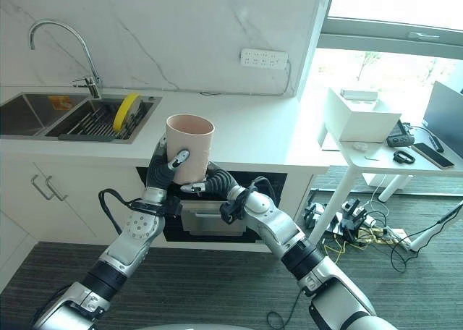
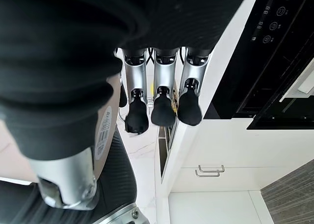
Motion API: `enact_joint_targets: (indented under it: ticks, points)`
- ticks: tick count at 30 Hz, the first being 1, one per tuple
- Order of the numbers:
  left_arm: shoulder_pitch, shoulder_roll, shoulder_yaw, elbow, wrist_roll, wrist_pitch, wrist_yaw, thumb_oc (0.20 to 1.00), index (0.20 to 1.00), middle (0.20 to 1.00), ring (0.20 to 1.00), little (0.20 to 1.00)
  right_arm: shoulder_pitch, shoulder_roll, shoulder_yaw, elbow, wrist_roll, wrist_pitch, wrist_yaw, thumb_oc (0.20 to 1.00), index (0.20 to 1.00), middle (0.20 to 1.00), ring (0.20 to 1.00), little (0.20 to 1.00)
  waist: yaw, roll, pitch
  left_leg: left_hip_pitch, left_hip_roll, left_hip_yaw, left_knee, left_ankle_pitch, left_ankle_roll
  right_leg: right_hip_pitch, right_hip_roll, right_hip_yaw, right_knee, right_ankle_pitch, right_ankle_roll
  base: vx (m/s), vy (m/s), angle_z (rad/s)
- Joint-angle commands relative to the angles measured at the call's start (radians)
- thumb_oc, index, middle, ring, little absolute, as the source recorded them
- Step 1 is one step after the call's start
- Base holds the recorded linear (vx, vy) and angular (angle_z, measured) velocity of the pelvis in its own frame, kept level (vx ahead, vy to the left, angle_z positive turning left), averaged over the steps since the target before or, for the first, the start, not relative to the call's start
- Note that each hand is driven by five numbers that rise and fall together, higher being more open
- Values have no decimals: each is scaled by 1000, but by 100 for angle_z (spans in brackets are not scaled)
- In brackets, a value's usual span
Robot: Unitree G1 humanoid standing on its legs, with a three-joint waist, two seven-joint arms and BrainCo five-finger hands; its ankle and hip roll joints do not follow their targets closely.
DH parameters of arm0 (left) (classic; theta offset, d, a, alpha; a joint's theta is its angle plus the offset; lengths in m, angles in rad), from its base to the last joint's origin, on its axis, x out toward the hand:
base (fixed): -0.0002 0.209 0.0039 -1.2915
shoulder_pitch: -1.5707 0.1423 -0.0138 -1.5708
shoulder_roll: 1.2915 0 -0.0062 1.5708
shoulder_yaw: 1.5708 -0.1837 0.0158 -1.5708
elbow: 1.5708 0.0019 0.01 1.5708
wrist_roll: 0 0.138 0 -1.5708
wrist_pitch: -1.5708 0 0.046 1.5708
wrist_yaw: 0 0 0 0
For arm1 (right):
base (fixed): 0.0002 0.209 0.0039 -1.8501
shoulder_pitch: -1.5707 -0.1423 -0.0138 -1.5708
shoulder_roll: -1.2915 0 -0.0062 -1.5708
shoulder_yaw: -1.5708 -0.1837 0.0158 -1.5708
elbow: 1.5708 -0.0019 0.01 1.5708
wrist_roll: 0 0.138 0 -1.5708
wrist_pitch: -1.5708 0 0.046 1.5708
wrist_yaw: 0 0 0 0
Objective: Place the dishes in the dishwasher.
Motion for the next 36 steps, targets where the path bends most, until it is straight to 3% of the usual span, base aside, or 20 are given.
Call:
enact_joint_targets:
  ticks: [1, 10, 15, 16, 17, 18, 29, 36]
  points:
    - [-140, -32, -69, 68, 36, -9, -16, 200, 200, 200, 200, 200, -103, 88, 12, -92, 42, -145, 30, 200, 200, 200, 200, 200, 13, 7, 25, 22, 92, -6, -3, -17, -26, 15, -85, -16, 5, 3, 66, 0, 0, 0]
    - [-131, -27, -68, 66, 19, 2, -20, 200, 200, 200, 200, 200, -97, 79, 1, -132, 45, -136, 10, 200, 200, 200, 200, 200, 11, 11, 23, 23, 92, -6, -3, -18, -25, 15, -86, -13, 5, 3, 67, 0, 0, 0]
    - [-119, -32, -70, 56, -52, 28, -76, 200, 200, 200, 200, 200, -101, 73, 6, -148, 15, -120, 0, 200, 200, 200, 200, 200, 10, 13, 25, 23, 92, -5, -3, -16, -26, 15, -86, -12, 5, 3, 66, 0, 0, 0]
    - [-119, -31, -69, 57, -66, 30, -89, 467, 467, 467, 467, 467, -101, 73, 7, -147, 13, -119, -1, 200, 200, 200, 200, 200, 10, 13, 25, 23, 92, -5, -3, -16, -26, 14, -86, -12, 5, 3, 66, 0, 0, 0]
    - [-118, -31, -69, 56, -78, 30, -101, 959, 959, 959, 959, 959, -100, 71, 4, -147, 8, -113, 0, 200, 200, 200, 200, 200, 10, 14, 26, 23, 92, -5, -3, -16, -26, 15, -87, -13, 5, 3, 66, 0, 0, 0]
    - [-117, -31, -68, 55, -79, 31, -104, 1000, 1000, 1000, 1000, 1000, -100, 70, 3, -148, 6, -109, -1, 200, 200, 200, 200, 200, 10, 14, 26, 23, 92, -5, -3, -16, -26, 15, -87, -13, 5, 3, 66, 0, 0, 0]
    - [-86, -17, -30, -15, -120, 26, -127, 1000, 1000, 1000, 1000, 1000, -75, 46, -31, -177, -2, -30, -32, 200, 200, 200, 200, 200, 14, 9, 33, 24, 91, -6, -3, -16, -25, 18, -90, -20, 5, 2, 66, 0, 0, 0]
    - [-41, 24, 23, -146, -161, 69, -165, 1000, 1000, 1000, 1000, 1000, -66, 1, -83, -273, 27, 89, -63, 200, 200, 200, 200, 200, 21, 3, 44, 23, 91, -9, -3, -14, -26, 20, -90, -27, 5, 4, 65, 0, 1, 1]
